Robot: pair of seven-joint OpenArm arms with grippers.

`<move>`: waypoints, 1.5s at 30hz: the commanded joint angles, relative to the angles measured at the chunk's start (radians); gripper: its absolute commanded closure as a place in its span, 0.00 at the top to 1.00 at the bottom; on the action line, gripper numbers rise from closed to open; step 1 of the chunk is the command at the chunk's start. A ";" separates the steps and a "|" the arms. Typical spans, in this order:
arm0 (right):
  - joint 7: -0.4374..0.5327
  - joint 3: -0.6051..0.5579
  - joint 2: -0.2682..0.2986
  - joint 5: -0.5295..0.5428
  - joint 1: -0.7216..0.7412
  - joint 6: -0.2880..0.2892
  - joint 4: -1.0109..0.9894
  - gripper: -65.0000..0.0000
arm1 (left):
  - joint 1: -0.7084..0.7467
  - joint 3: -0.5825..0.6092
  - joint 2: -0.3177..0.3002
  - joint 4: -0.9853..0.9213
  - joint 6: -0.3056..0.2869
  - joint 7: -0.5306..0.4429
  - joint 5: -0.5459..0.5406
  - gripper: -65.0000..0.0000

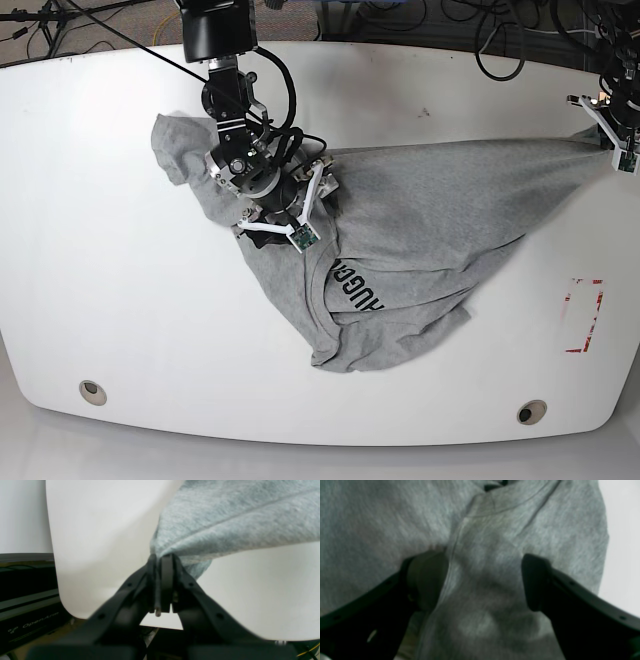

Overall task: Fold the T-shirt properly
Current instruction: 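Release and regrasp the shirt body near the collar with the right gripper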

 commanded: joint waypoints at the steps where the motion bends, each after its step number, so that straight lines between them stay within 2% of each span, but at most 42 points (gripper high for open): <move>1: 0.024 -0.020 -0.025 0.006 0.017 0.001 0.020 0.74 | -0.003 -0.005 -0.015 0.015 0.003 -0.016 0.001 0.00; 10: 0.024 -0.023 -0.031 0.006 0.021 -0.002 0.014 0.74 | -0.004 -0.005 -0.015 0.015 0.003 -0.016 0.001 0.00; 16: 0.032 -0.018 -0.010 0.009 0.046 -0.063 0.012 0.74 | -0.006 -0.005 -0.015 0.013 0.003 -0.016 0.001 0.00; 22: 0.070 -0.018 0.029 0.009 0.049 -0.106 0.012 0.74 | -0.007 -0.005 -0.015 0.013 0.003 -0.016 0.001 0.00; 29: 0.072 -0.018 0.066 0.009 0.063 -0.141 0.012 0.74 | -0.009 -0.004 -0.015 0.013 0.003 -0.016 0.001 0.00; 37: 0.067 -0.022 0.059 0.017 0.057 -0.144 0.020 0.74 | -0.009 0.025 -0.015 0.013 0.003 -0.016 0.001 0.00; 45: 0.067 -0.072 0.001 0.011 0.024 -0.143 0.047 0.74 | -0.009 0.030 -0.015 0.013 0.003 -0.016 0.003 0.00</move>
